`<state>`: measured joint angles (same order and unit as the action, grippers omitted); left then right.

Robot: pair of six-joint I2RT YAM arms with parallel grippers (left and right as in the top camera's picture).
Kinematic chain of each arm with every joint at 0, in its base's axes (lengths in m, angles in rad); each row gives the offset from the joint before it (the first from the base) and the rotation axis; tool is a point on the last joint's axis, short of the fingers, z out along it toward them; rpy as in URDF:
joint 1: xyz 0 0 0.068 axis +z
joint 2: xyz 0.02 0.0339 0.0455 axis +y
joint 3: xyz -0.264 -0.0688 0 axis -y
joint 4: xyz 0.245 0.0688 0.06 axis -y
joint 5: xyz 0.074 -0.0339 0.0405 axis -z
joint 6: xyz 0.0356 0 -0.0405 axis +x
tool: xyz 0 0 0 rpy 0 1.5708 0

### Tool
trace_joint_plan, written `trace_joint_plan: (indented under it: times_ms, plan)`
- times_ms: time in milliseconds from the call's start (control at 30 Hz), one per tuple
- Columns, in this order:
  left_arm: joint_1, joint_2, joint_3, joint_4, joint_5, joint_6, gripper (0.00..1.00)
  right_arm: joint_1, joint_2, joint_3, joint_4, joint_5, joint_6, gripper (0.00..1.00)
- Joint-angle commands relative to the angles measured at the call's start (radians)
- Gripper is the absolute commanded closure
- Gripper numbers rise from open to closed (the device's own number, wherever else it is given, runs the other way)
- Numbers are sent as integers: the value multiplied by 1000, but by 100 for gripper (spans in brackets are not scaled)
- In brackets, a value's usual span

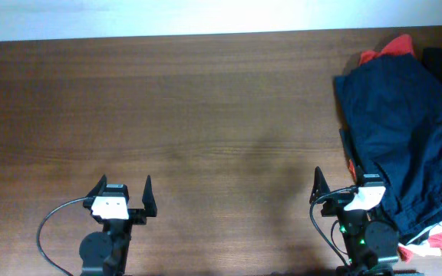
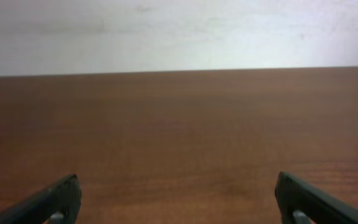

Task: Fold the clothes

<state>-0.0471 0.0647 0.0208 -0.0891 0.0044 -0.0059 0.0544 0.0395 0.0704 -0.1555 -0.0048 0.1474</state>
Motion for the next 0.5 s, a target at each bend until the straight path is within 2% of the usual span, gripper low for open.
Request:
trace_joint_plan:
  times_ms: [0,200,367,467]
  plan:
    - [3,105,138,-44,18,-17,1,4,99,148,-61,-10,23,1]
    - [2,480,454,-181,19,-16,1,4,492,488,-262,-10,21,1]
    - [2,810,784,-446,19,-16,1,-11,949,872,-537,-10,-65,1]
    - [2,941,913,-520,19,-17,1,-11,1168,1040,-580,9,-98,1]
